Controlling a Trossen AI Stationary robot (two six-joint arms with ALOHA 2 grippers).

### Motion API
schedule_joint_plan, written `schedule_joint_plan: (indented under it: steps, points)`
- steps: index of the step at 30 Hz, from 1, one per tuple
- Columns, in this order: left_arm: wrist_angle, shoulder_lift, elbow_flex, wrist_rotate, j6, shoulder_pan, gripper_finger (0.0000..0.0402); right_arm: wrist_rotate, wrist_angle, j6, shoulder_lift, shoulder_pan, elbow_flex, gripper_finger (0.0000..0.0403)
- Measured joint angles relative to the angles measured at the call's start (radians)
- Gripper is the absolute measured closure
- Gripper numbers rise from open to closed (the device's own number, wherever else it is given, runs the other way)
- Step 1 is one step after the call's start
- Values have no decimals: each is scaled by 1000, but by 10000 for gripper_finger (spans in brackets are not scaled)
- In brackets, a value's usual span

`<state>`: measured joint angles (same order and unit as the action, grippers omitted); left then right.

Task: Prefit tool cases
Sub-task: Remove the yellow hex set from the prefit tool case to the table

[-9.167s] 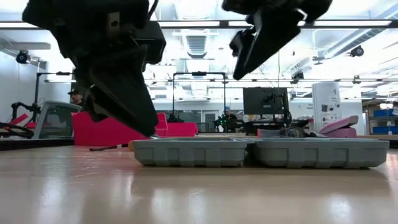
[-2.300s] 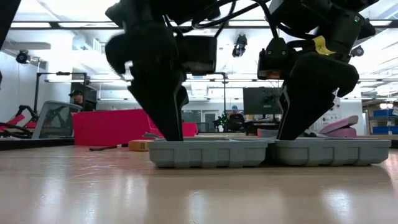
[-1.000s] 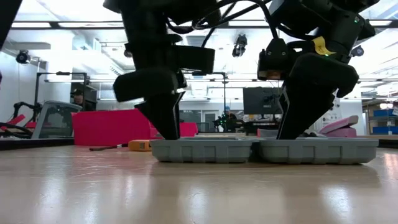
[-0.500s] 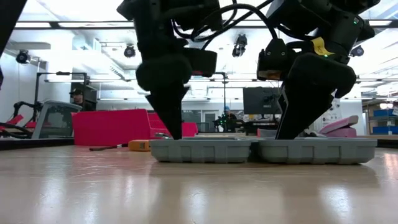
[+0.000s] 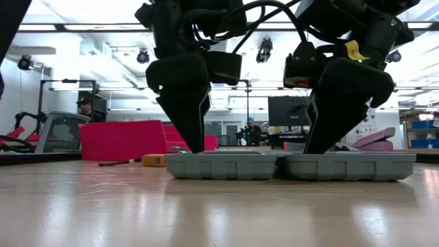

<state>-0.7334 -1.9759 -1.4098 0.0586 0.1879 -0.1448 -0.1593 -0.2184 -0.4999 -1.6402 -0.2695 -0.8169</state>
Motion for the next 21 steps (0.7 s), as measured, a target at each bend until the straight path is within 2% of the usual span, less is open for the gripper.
schedule_joint_plan:
  steps: [4,9,21]
  points:
    - [6,0,10,-6,-12,9,39,0,1,5,0,0,0,219]
    - [46,0,48,-66,-10,29,40,0,20,16,0,0,0,219]
    - [34,0,50,-70,-27,49,38,-1,23,21,0,2,0,219]
